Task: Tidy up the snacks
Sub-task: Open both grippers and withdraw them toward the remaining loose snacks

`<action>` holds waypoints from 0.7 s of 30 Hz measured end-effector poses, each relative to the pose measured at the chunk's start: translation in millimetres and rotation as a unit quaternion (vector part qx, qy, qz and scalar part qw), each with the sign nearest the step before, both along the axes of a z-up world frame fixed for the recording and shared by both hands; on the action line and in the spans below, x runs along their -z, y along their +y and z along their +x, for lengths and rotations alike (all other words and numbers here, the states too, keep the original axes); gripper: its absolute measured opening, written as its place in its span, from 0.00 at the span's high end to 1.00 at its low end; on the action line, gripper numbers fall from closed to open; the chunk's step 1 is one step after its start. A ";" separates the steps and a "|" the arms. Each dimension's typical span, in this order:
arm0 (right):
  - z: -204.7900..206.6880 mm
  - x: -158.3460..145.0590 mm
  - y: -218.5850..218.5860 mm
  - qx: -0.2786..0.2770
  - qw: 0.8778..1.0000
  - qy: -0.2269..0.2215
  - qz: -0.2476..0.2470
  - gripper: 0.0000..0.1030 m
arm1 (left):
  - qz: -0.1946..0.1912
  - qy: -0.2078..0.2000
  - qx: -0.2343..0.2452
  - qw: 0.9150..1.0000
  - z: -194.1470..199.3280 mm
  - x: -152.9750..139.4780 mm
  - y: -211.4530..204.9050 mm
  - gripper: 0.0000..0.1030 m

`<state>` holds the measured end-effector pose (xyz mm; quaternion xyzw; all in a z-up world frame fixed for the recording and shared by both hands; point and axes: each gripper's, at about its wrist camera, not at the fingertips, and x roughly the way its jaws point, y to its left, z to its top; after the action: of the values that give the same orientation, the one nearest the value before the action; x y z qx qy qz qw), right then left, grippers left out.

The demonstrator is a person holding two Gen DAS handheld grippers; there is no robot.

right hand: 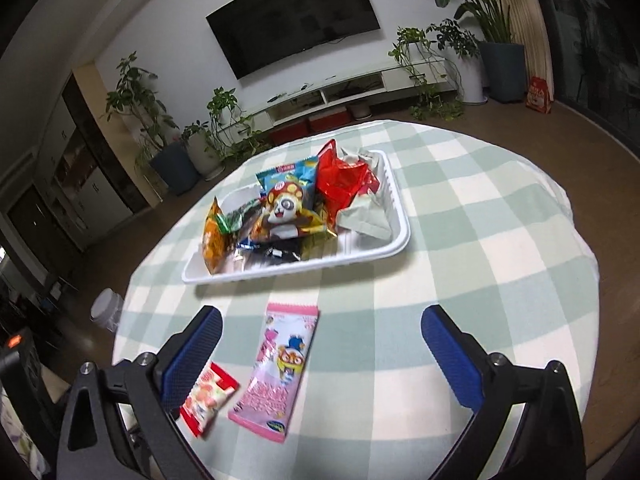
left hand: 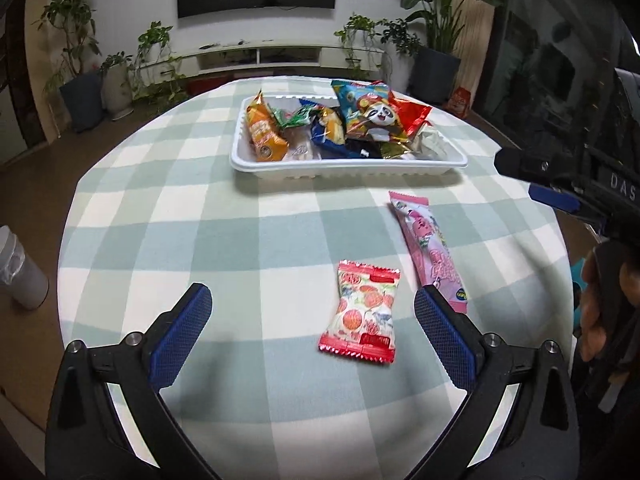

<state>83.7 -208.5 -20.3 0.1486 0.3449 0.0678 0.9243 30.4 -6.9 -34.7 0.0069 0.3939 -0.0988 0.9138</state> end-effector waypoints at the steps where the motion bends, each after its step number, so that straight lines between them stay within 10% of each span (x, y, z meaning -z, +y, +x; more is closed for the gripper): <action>1: -0.8 1.9 0.8 -0.001 1.000 0.003 -0.003 0.01 | 0.000 0.004 -0.002 1.000 4.2 -0.2 1.1 0.00; 21: 1.0 12.1 11.8 -0.011 0.999 0.023 -0.021 0.01 | 0.029 0.075 -0.006 0.997 24.8 9.9 -4.6 0.00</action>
<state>84.7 -196.7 -32.4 0.1270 0.3689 0.0674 0.9183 55.1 -11.5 -44.6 0.0231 0.4637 -0.0822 0.8818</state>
